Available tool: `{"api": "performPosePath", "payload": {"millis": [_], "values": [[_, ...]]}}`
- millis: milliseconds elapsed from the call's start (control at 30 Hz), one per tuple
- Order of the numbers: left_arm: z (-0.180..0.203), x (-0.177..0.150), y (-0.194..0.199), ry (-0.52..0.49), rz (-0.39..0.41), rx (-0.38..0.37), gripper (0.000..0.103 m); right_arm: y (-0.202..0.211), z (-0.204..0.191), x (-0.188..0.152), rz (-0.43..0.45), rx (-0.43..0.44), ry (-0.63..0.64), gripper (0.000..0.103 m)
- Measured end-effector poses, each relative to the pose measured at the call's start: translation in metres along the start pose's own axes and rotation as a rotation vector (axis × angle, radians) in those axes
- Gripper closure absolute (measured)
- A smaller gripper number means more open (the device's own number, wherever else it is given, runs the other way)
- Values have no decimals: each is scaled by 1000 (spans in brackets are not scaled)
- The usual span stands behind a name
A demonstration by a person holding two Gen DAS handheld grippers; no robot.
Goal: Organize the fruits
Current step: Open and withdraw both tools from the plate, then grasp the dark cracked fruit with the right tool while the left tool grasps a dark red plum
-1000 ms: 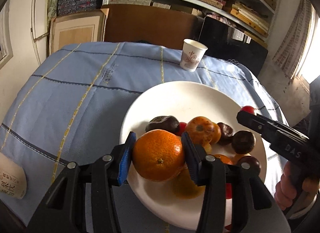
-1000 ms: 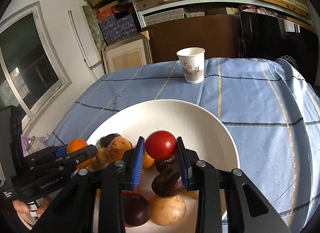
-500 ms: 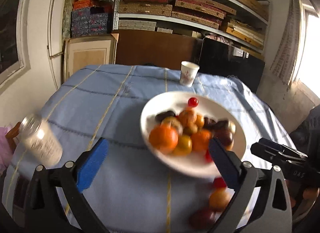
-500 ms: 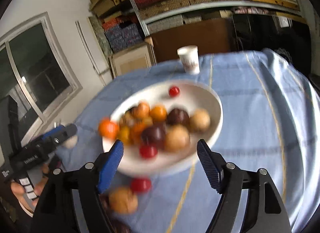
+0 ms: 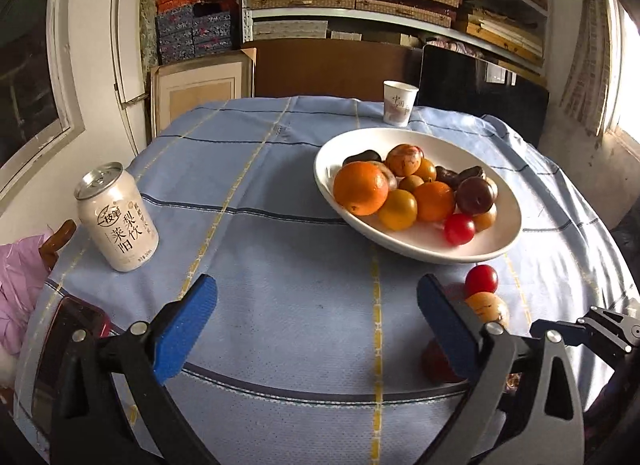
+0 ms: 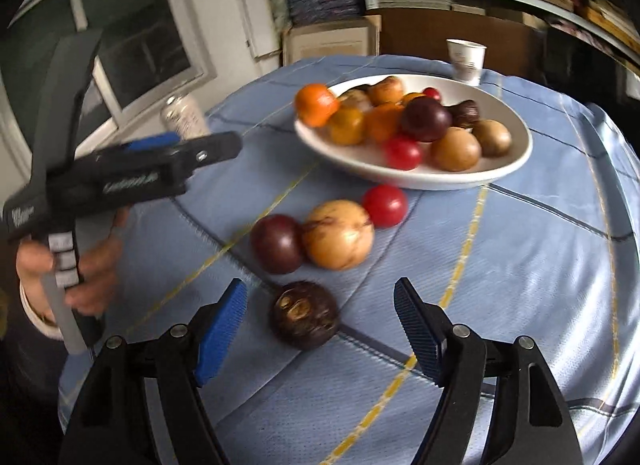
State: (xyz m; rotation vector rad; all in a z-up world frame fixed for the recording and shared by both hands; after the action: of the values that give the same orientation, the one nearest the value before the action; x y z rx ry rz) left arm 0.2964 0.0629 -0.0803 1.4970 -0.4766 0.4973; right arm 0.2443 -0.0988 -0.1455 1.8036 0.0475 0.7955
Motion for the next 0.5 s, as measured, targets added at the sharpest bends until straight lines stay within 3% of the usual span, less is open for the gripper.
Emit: {"api": "performPosePath", "payload": {"millis": [233,400,500], "values": [[5,-2,-1,-12,-16,-13,5,-5,-4,-5,-35,-15,14,28],[4,-3,-1,-8,-17,-17,5,-10,-6,-8,-60,-19,30,40],[4,-3,-1,-3,-21,-21,5,-11,-7,-8,-66,-19,35,41]]}}
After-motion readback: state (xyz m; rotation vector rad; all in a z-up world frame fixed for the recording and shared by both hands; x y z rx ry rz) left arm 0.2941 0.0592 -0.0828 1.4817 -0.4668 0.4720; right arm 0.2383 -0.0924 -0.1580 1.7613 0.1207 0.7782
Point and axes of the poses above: each gripper's, at about its wrist camera, not at the fingertips, and y roughly against the way its jaws point, z to its right, x to its top, the point moved 8 cm from there along -y, roughly the way its jaws point, and after that the axes turned 13 degrees about -z, right-handed, at the moved point
